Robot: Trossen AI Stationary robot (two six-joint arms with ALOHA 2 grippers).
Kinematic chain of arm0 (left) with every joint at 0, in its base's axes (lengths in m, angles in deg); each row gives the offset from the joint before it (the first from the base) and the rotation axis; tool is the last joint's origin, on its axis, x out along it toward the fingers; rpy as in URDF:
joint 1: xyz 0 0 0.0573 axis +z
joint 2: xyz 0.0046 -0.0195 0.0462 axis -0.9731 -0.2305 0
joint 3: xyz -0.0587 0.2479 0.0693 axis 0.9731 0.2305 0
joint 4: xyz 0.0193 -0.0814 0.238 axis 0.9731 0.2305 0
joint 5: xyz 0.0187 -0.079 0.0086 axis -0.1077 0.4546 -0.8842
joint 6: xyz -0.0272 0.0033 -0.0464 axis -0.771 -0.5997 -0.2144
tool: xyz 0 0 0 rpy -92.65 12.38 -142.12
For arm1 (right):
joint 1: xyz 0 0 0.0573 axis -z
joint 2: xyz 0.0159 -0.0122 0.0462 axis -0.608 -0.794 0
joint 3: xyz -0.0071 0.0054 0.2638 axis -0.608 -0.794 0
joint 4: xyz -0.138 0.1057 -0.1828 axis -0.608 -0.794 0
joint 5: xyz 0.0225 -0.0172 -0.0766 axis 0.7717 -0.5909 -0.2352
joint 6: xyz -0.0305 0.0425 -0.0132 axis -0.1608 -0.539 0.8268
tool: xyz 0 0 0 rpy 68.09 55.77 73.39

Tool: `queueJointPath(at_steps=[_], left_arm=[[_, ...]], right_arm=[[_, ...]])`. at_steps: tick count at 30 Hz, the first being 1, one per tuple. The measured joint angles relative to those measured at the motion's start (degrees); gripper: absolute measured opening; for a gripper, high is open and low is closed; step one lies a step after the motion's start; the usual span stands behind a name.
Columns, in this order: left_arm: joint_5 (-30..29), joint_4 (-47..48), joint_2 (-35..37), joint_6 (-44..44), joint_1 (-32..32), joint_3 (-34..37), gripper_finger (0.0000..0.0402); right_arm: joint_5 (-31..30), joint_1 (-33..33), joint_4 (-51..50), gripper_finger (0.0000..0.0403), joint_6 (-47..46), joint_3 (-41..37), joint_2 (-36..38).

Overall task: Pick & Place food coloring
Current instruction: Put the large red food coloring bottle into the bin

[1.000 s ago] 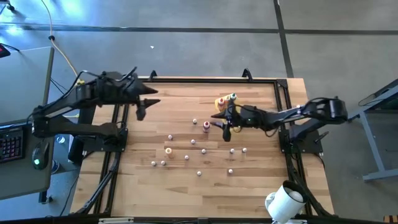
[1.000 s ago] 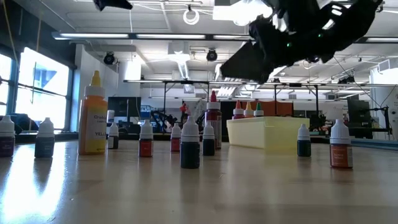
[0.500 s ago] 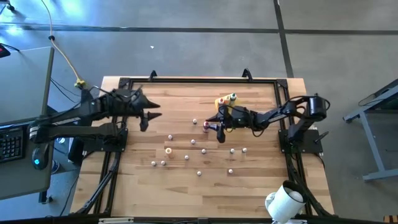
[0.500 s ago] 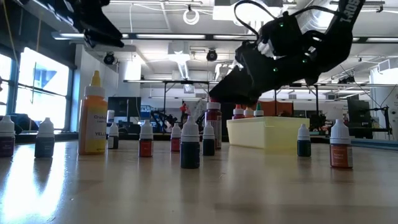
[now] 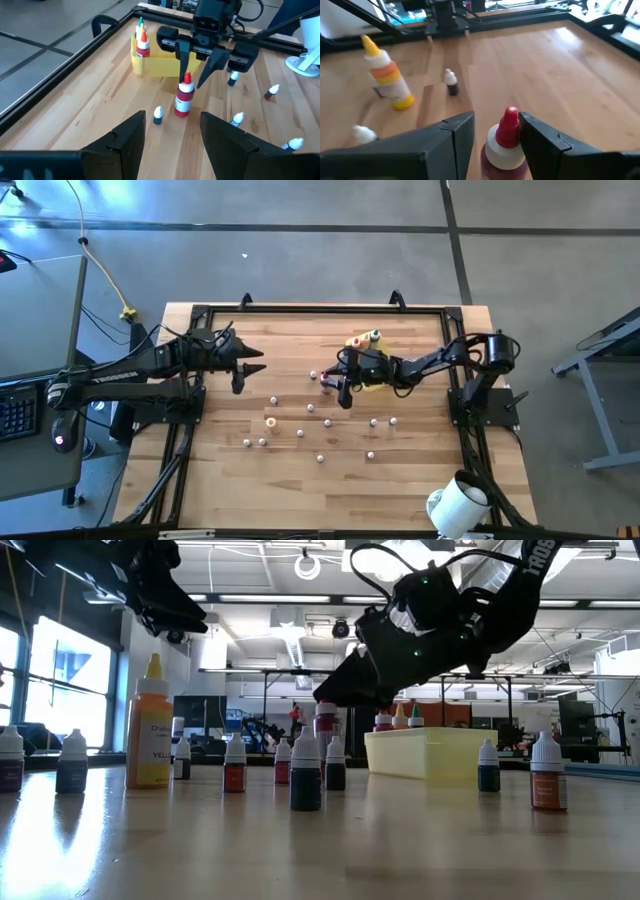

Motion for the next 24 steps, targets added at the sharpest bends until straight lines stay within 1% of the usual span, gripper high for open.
queueJointPath(at_steps=[8, 15, 21, 24], left_arm=[[0.0, 0.0, 0.0, 0.1, 0.0, 0.0, 0.0186], [0.0, 0.0, 0.0, 0.1, 0.0, 0.0, 0.0186], [0.0, 0.0, 0.0, 0.0, 0.0, 0.0, 0.0186], [0.0, 0.0, 0.0, 0.0, 0.0, 0.0, 0.0186]], right_arm=[[-0.1, 0.0, 0.5, 0.0145, 1.6, -0.1, 0.6], [0.9, 0.0, -2.3, 0.0145, 1.6, -0.3, 4.1], [0.8, 0.0, -3.7, 0.0145, 1.6, -0.3, 4.1], [-0.3, 0.0, -5.4, 0.0145, 1.4, -0.3, 4.1]])
